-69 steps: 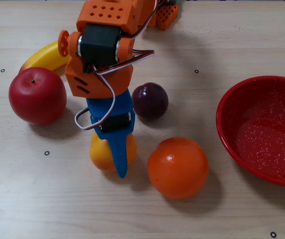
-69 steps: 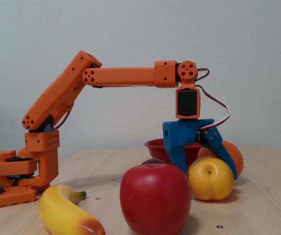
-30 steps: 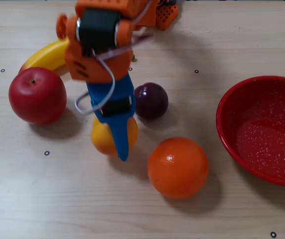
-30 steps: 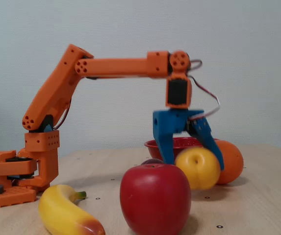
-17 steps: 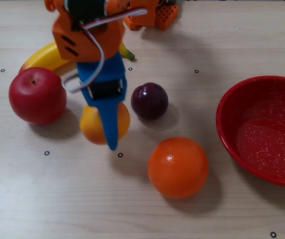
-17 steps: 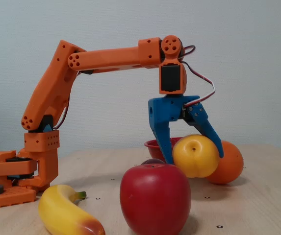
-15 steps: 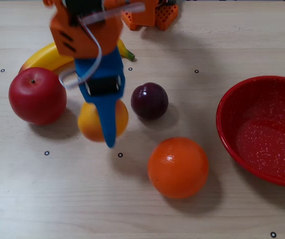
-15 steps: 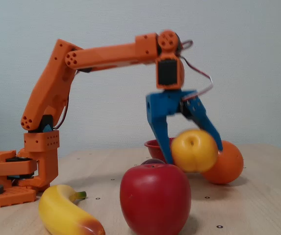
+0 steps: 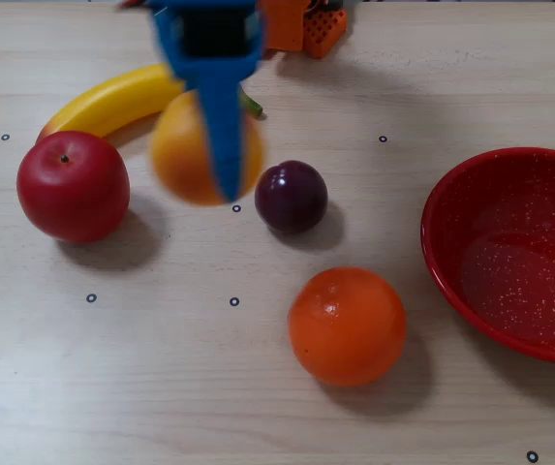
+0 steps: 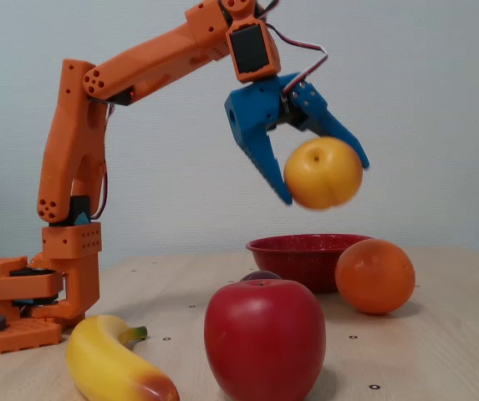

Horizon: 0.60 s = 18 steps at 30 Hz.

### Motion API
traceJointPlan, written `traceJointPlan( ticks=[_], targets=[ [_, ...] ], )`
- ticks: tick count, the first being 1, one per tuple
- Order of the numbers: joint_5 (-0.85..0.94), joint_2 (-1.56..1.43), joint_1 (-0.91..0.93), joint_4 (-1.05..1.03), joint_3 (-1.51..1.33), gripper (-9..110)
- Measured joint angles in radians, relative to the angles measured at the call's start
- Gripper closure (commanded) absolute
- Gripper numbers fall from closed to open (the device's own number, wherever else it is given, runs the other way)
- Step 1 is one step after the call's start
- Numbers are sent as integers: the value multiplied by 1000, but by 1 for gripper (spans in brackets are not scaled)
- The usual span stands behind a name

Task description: Put peach in the red bowl.

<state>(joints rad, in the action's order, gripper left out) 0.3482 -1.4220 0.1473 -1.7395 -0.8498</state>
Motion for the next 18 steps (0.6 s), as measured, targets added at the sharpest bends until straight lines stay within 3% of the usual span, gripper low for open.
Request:
traceJointPlan(
  ticks=[18],
  targets=[
    [-149,-250,-491,244,-301,102]
  ],
)
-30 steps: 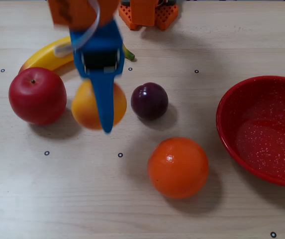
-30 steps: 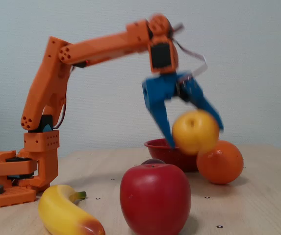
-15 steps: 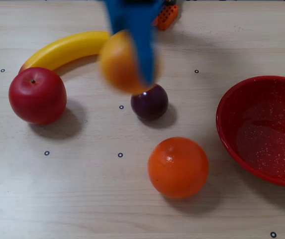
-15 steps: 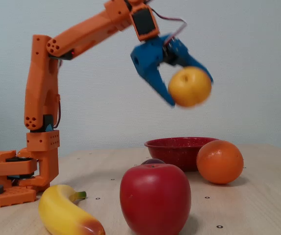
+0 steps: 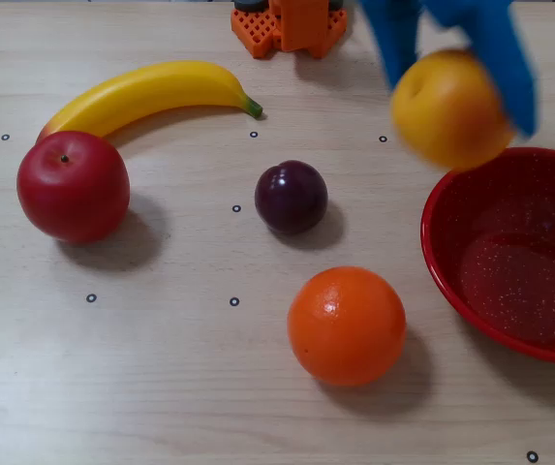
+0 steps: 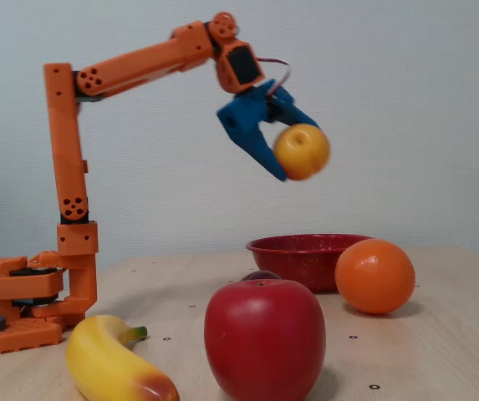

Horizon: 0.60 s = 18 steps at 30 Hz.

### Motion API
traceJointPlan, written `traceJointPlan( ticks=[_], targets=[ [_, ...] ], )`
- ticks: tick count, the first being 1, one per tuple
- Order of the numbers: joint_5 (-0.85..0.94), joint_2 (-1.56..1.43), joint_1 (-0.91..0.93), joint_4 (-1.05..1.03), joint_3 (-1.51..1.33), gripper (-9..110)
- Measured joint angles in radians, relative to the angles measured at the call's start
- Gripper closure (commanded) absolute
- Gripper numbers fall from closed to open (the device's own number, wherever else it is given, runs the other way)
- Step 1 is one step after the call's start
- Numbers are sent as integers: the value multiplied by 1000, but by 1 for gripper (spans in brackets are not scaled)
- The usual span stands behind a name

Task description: Put peach in the red bowl.

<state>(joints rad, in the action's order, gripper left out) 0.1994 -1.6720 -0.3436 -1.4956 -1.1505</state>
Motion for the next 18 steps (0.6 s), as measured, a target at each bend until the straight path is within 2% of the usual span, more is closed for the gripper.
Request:
traceJointPlan(
  ticks=[7,18],
  targets=[
    [-43,-133,-173,74,-181,102],
    [-41,-57,-281,141,-261,102]
  ],
)
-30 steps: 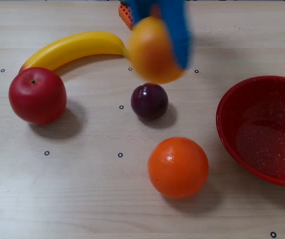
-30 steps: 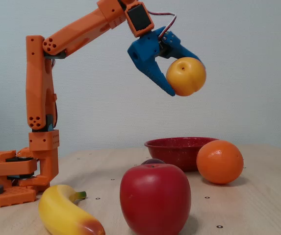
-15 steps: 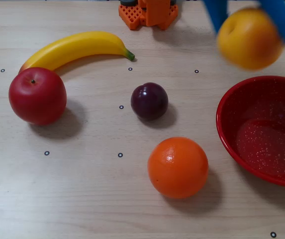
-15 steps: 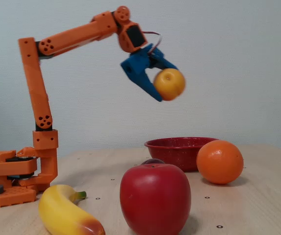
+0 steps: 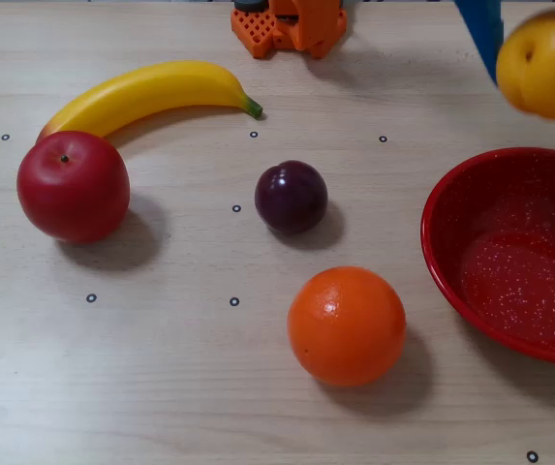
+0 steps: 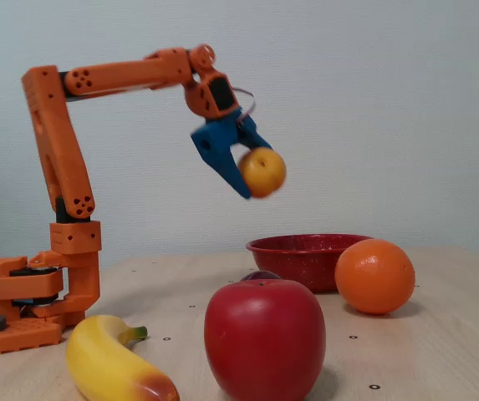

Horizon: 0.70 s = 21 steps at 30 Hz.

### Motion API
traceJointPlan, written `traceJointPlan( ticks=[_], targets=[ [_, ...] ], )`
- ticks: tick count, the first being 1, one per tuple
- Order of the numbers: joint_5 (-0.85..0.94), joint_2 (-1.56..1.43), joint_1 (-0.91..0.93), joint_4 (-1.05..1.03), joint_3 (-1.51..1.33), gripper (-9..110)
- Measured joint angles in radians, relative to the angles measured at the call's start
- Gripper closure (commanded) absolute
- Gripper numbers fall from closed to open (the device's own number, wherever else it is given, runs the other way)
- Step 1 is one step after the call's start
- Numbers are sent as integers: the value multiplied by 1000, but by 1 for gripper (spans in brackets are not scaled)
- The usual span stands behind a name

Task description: Put peach in the red bowl.

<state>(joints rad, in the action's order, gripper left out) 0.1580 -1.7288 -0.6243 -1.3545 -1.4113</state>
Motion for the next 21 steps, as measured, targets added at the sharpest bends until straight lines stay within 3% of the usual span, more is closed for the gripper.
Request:
traceJointPlan(
  ticks=[8,21],
  targets=[
    [60,247,11,103,26,102],
    [161,571,110,178,321,102]
  ],
)
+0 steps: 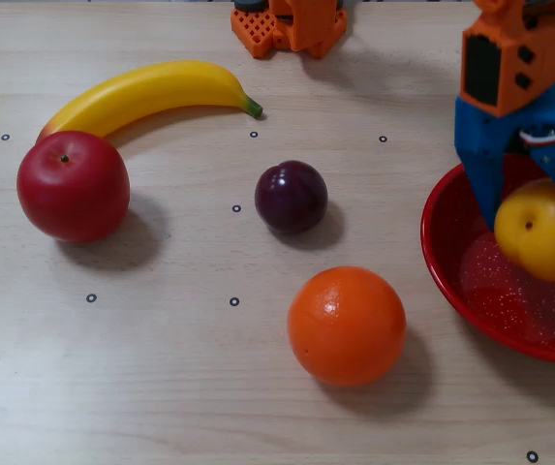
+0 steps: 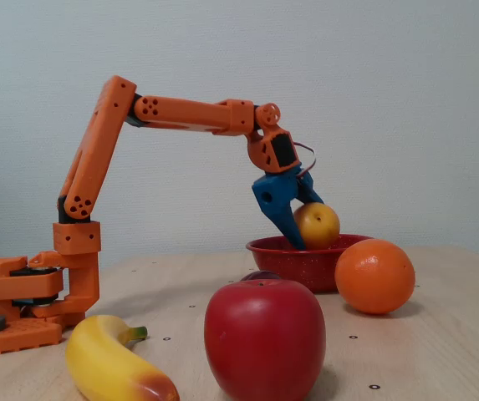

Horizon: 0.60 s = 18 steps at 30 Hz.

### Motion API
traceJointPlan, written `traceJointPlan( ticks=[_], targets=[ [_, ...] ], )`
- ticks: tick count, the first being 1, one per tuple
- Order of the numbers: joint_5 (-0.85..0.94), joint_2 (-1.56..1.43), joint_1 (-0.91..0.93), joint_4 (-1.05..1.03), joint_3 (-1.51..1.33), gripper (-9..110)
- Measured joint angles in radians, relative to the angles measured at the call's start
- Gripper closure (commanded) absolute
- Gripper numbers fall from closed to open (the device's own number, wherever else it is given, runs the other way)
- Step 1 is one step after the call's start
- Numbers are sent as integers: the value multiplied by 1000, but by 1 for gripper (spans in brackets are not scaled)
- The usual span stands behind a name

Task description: Put peach in the red bowl.

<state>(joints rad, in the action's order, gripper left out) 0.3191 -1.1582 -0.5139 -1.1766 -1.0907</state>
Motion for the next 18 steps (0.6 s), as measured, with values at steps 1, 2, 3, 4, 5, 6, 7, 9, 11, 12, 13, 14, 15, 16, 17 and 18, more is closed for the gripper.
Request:
traceJointPlan(
  ticks=[1,2,3,4,5,6,7,9,11,12,13,14,15,16,17,18],
  targets=[
    [12,12,2,0,0,102],
    [14,23,3,0,0,102],
    [14,31,3,0,0,101],
    [18,35,3,0,0,98],
    [23,37,3,0,0,91],
    [28,37,3,0,0,84],
    [34,37,3,0,0,80],
    [35,46,3,0,0,74],
    [49,61,3,-2,0,69],
    [57,63,3,-3,0,67],
    [64,63,3,-3,0,66],
    [71,63,3,-5,0,66],
    [71,63,3,-14,12,65],
    [71,63,3,-17,23,65],
    [71,63,3,-17,34,64],
    [71,63,3,-17,43,63]
  ],
)
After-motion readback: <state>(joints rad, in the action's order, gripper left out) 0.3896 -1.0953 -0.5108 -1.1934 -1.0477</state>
